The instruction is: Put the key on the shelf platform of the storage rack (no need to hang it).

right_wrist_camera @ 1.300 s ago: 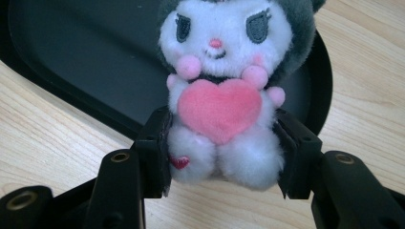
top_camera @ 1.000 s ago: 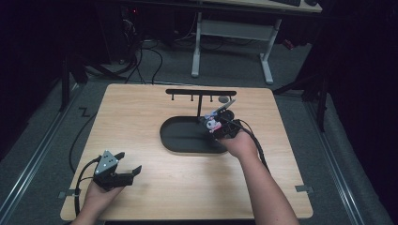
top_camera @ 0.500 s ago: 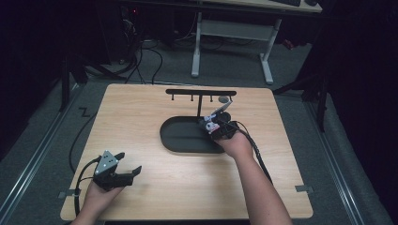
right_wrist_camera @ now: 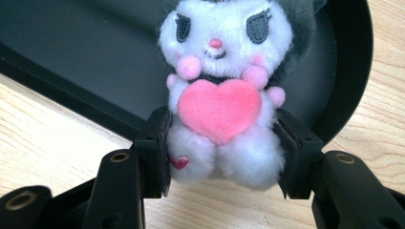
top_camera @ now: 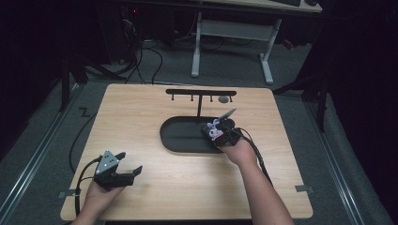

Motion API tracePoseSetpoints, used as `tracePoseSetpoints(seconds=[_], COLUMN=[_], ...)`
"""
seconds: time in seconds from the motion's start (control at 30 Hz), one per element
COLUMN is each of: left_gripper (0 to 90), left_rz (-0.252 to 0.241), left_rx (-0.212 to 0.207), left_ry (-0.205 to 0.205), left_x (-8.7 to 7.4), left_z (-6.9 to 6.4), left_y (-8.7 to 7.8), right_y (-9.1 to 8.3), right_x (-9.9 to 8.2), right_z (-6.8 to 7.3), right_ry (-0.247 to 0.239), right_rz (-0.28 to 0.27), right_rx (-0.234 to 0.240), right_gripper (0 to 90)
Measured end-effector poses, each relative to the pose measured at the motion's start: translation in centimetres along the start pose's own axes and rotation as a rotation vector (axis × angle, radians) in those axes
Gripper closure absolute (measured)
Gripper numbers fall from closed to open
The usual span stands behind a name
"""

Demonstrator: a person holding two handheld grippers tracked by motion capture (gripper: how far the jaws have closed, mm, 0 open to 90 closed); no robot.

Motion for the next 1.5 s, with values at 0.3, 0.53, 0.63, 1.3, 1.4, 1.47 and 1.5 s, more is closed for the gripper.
tracePoseSetpoints(seconds=[0.3,0.53,0.63,1.3,1.4,1.47,1.5], left_gripper=[14.7,14.7,14.7,14.7,14.7,14.7,14.7], left_rz=[0.003,0.003,0.004,0.007,0.014,0.011,0.008], left_rx=[0.001,0.001,0.001,-0.009,-0.013,-0.015,-0.014], left_ry=[0.0,0.001,0.0,0.004,0.009,0.009,0.007], left_x=[0.0,0.0,0.0,-0.1,-0.1,-0.1,-0.1], left_z=[0.1,0.1,0.1,-0.1,-0.2,-0.3,-0.3], left_y=[0.0,0.0,0.0,0.1,0.1,0.1,0.1], right_y=[1.2,1.7,1.3,-1.2,-1.6,-1.9,-2.0], right_x=[0.7,1.1,1.5,1.2,0.9,0.6,0.5], right_z=[0.4,0.9,0.8,0.4,0.6,0.7,0.8], right_ry=[0.011,0.008,-0.004,0.01,-0.001,-0.01,-0.014], right_rz=[-0.002,-0.003,-0.033,-0.1,-0.101,-0.104,-0.102], right_rx=[0.021,0.048,0.05,0.028,0.027,0.026,0.022], right_gripper=[46.4,37.4,31.7,25.4,25.4,25.2,25.2])
Point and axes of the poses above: each handheld gripper's, and its own axes: y roughly forward along the jaws, x roughly out of its top, z roughly to its left, the point moved 6 cm from there along y, roughly forward along the jaws, and after that the axes turned 5 degrees about -y, right-handed, at the moved point
